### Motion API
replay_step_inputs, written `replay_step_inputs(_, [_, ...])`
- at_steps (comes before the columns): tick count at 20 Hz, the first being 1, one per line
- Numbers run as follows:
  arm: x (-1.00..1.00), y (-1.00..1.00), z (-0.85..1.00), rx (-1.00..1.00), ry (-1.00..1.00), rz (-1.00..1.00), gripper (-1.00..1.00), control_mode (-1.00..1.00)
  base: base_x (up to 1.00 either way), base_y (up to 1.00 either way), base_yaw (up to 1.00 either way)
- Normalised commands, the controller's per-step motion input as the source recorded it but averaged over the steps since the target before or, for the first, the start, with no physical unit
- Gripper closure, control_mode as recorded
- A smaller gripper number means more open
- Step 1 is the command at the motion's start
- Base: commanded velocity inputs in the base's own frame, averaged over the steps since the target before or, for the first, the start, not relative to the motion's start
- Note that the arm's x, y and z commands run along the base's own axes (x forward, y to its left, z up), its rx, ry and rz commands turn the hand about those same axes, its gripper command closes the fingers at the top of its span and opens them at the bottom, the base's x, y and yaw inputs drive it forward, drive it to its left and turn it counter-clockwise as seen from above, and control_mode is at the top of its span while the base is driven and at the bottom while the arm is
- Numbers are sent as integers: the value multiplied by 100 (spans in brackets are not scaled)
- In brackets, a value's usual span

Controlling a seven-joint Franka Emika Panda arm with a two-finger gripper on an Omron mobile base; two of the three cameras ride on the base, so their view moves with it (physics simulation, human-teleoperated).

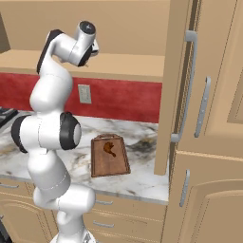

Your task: Open the cabinet, retrieve the rolling pin, and place it next to the meat on the cutting board to prepare for tenderizing.

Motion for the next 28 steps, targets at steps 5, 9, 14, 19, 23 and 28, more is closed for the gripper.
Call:
replay_step_inputs(5, [0, 1, -9, 0, 3, 0, 100, -100, 0, 0, 0])
replay_step_inputs(9, [-20, 0, -1, 0, -6, 0, 100, -100, 0, 0, 0])
replay_step_inputs(14, [-72, -3, -1, 3, -11, 0, 100, -100, 0, 0, 0])
replay_step_inputs(19, [-97, -6, -7, 7, -14, -1, 100, -100, 0, 0, 0])
replay_step_inputs(23, [-100, -5, -4, 6, -13, -2, 100, -100, 0, 0, 0])
replay_step_inputs(28, [-99, -2, 0, 1, -2, -4, 100, -100, 0, 0, 0])
